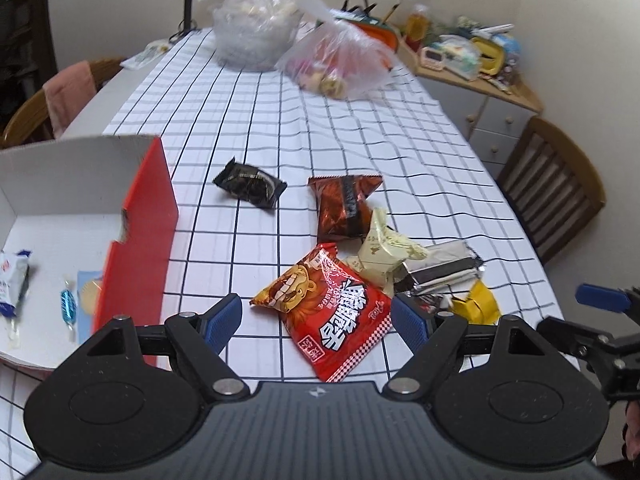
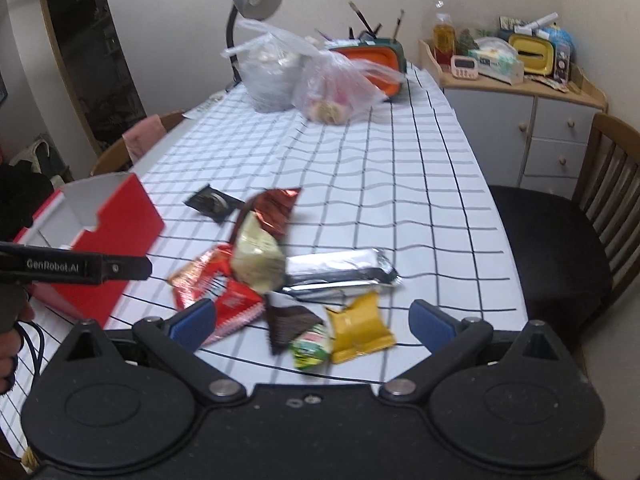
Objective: Organize snacks
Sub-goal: 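Grasp the yellow packet with the right tool while the left grasps the red chip bag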
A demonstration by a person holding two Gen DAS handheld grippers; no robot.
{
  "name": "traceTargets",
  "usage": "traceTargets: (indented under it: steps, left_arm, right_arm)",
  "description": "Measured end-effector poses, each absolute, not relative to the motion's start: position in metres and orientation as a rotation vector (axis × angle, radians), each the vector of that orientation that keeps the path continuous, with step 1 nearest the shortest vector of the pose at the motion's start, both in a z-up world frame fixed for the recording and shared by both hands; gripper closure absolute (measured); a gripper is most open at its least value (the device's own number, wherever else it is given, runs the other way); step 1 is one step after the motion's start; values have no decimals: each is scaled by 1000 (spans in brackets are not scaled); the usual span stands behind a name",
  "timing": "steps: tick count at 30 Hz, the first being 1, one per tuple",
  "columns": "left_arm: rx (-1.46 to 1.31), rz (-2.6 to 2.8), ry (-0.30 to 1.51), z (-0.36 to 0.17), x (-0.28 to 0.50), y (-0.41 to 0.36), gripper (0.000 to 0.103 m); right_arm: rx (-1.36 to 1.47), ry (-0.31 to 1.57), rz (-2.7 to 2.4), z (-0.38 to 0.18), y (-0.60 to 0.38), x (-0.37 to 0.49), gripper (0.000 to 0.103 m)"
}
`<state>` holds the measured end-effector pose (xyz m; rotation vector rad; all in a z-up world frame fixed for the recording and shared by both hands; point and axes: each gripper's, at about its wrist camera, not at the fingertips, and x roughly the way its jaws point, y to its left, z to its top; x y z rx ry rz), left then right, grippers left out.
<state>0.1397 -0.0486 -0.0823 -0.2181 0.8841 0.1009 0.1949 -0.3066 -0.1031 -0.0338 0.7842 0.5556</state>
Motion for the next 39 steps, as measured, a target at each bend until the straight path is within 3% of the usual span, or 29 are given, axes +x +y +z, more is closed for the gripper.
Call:
traceTargets:
  steps: [24,39]
  left_arm:
    - [-556,355,1108,-147,216,-43,22]
    - [-547,395,1145,-163,230,-45,21]
  right_arm:
    - [-145,873,603,-155,-312,249,4]
    - [-261,877,558,-177,-294,259,22]
